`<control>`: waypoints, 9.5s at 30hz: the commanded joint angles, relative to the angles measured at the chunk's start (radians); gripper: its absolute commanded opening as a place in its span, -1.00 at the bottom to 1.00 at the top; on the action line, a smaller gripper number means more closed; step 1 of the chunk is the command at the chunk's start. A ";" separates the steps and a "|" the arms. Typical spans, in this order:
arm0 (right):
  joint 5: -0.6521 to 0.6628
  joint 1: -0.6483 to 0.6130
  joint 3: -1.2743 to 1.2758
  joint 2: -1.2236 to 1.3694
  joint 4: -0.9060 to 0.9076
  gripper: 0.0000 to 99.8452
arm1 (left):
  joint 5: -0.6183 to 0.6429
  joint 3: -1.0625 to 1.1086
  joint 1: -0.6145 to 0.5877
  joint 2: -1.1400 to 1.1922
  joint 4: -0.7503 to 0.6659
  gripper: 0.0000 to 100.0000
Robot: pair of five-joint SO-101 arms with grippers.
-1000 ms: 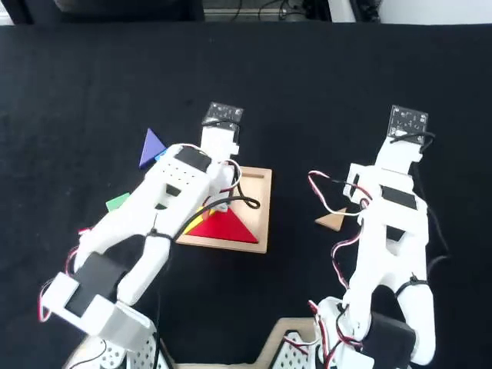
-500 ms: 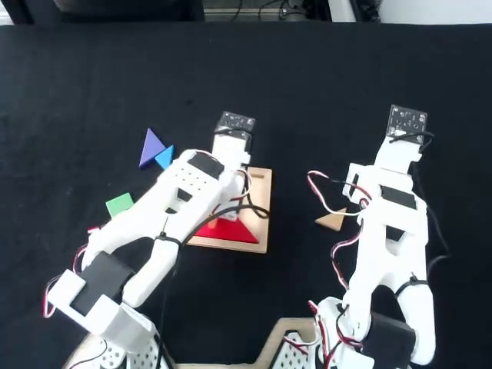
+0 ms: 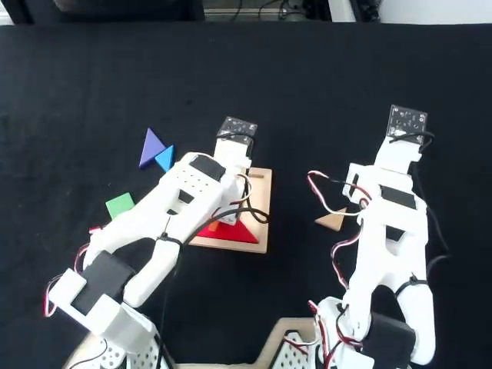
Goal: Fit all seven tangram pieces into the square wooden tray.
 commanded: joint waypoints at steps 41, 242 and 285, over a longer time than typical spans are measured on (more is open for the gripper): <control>0.028 -0.014 -0.028 -0.028 -0.015 -0.98 | -0.017 -0.094 0.088 -0.032 0.124 -0.75; 0.031 -0.034 -0.018 -0.027 -0.015 -0.98 | -0.282 0.209 0.151 -0.193 -0.201 -0.75; 0.031 -0.034 -0.018 -0.027 -0.015 -0.98 | -0.290 0.015 -0.036 0.008 -0.218 -0.75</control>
